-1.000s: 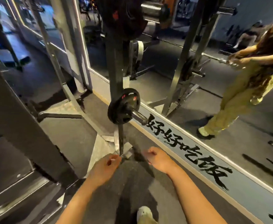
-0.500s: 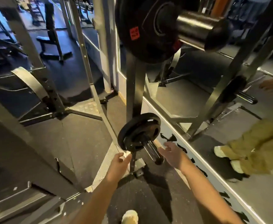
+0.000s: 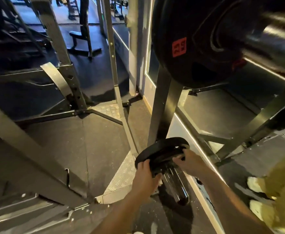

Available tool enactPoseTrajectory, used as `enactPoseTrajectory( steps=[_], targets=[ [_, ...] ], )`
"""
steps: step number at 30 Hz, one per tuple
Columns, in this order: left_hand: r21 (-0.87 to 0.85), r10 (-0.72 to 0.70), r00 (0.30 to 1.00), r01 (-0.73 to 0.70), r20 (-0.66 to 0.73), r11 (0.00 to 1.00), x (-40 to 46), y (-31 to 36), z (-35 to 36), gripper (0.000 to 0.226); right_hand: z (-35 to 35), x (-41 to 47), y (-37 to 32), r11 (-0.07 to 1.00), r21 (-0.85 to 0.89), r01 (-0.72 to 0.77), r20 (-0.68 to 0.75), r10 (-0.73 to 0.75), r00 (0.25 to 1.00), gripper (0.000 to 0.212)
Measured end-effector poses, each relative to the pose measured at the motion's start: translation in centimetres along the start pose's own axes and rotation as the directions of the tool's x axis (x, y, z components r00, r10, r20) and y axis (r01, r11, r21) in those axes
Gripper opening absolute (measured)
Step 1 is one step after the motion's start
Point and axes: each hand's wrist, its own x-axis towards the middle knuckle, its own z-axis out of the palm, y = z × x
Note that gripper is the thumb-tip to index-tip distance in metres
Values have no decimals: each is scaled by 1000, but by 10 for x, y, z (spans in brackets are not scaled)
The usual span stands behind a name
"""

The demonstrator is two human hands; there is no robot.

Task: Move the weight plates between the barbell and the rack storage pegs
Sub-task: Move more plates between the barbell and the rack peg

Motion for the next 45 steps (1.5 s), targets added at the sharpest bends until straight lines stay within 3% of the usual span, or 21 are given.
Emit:
enactPoseTrajectory(
  steps=[7, 11, 15, 21, 24, 29, 36, 41, 45],
  targets=[
    [12, -58, 998, 58, 26, 998, 2, 12, -6, 57, 7, 17, 1, 984, -147, 104, -8, -107, 994, 66],
    [114, -110, 990, 100, 83, 988, 1, 23, -7, 67, 4, 18, 10, 953, -225, 201, -45, -216, 975, 57],
    [159, -171, 985, 165, 27, 973, 1, 41, -2, 71, -3, 19, 12, 902, -360, 237, -39, -269, 962, 58],
    [372, -2, 997, 30, -74, 928, -4, 64, 9, 61, -7, 32, 42, 969, -196, 150, 136, -125, 983, 59],
    [459, 33, 996, 8, -81, 888, -3, 76, 15, 63, -6, 35, 50, 965, -211, 155, 163, -122, 979, 56],
    [466, 20, 997, 18, -77, 885, -5, 76, 17, 69, -7, 40, 51, 888, -381, 257, 102, -236, 966, 48],
    [393, -28, 999, 43, -42, 918, -10, 65, 11, 69, -19, 41, 37, 820, -444, 361, 114, -348, 931, 44],
    [299, -115, 993, 116, -23, 947, -5, 54, 2, 63, -21, 32, 19, 671, -626, 397, 107, -430, 896, 51],
    [349, -98, 994, 108, -46, 931, -5, 46, 4, 65, -16, 25, 5, 552, -762, 339, 99, -418, 903, 39]
  ],
)
